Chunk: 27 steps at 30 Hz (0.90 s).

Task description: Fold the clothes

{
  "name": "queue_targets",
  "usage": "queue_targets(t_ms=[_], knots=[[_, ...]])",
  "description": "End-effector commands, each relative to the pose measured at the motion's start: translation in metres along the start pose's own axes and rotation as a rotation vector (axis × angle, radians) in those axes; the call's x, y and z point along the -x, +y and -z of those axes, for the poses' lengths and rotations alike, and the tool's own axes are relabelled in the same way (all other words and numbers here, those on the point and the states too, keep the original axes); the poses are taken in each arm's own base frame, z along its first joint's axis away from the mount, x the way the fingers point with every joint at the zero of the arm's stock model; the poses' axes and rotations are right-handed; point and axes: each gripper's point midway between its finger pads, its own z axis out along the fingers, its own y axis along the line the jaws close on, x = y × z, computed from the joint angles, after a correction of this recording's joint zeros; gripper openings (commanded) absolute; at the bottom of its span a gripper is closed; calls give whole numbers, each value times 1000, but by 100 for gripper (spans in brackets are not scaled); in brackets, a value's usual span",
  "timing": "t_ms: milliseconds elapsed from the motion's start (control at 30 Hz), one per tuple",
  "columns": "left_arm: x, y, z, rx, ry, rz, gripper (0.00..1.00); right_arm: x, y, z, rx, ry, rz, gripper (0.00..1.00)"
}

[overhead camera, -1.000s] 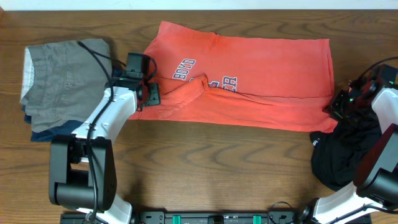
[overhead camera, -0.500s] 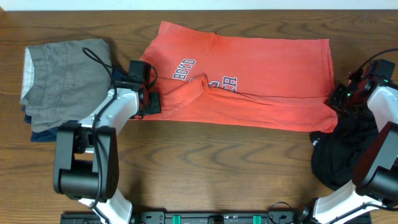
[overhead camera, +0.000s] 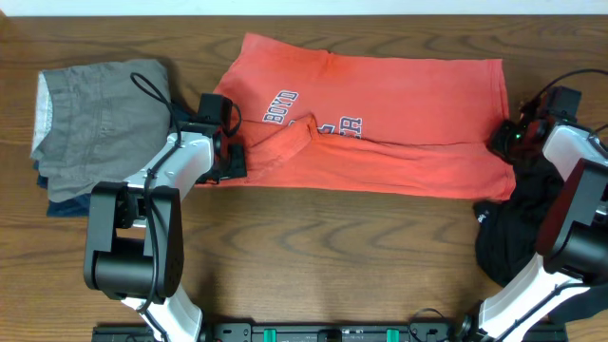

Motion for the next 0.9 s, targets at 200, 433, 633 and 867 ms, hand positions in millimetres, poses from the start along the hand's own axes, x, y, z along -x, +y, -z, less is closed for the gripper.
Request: queue_targets(t_ms=[200,433,633,867], knots=[[-62,18,-17,76,245,43,60,19,8,-17,33,-82,-74,15],[-78,23,-12,94,312,43,56,-9,4,-19,-1,25,11,19],[-100,30,-2,130,409,55,53,-13,4,8,-8,48,-7,20],[-126,38,12,175,526,75,52,-12,13,92,-63,-25,64,22]])
